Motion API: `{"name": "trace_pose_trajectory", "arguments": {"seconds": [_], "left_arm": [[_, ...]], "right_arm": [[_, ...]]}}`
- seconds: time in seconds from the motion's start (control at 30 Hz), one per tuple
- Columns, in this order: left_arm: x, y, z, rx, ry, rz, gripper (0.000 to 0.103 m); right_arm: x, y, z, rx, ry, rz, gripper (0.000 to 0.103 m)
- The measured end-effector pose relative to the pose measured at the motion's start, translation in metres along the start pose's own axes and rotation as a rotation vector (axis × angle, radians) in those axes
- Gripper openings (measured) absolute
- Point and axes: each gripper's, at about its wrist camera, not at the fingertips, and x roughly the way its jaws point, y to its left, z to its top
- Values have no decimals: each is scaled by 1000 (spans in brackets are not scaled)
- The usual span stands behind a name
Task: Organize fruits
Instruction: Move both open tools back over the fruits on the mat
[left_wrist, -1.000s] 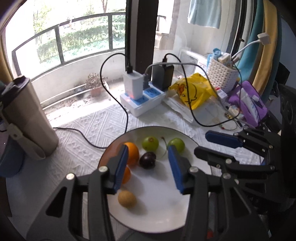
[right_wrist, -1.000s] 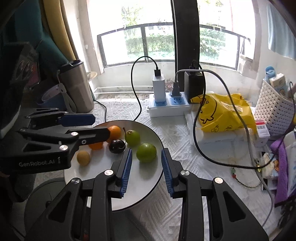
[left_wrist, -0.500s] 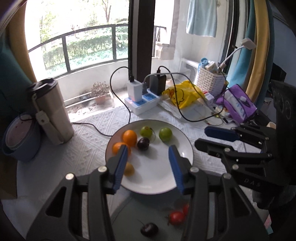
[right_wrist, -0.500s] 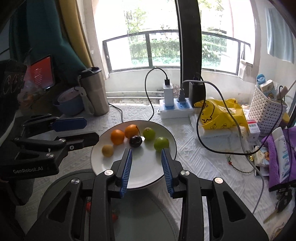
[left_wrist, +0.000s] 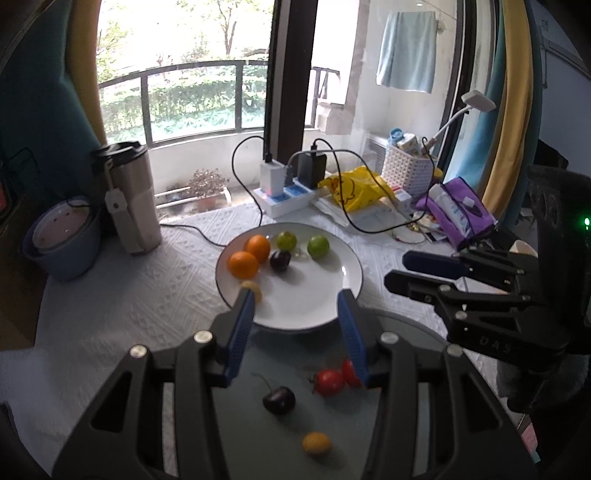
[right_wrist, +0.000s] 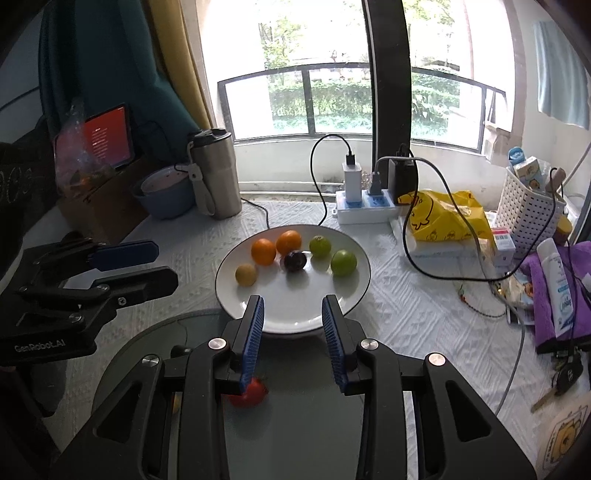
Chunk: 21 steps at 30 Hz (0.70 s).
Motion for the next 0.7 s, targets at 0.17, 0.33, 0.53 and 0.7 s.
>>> {"name": "trace_pose_trajectory", "arguments": {"seconds": [0.17, 0.33, 0.53, 0.7], "left_arm": [[-11, -4, -14, -18, -5, 18, 48], [-17, -11, -32, -44, -9, 51, 48], [-19, -11, -62, -115, -6, 63, 48], [-17, -7, -83, -212, 1, 57, 49]], "right_arm": [[-6, 3, -9, 3, 5, 5, 35], [-11, 4, -18, 9, 5, 24, 53], [-3, 3, -33, 11, 36, 46, 53], [4, 4, -42, 17, 58, 76, 53]]}}
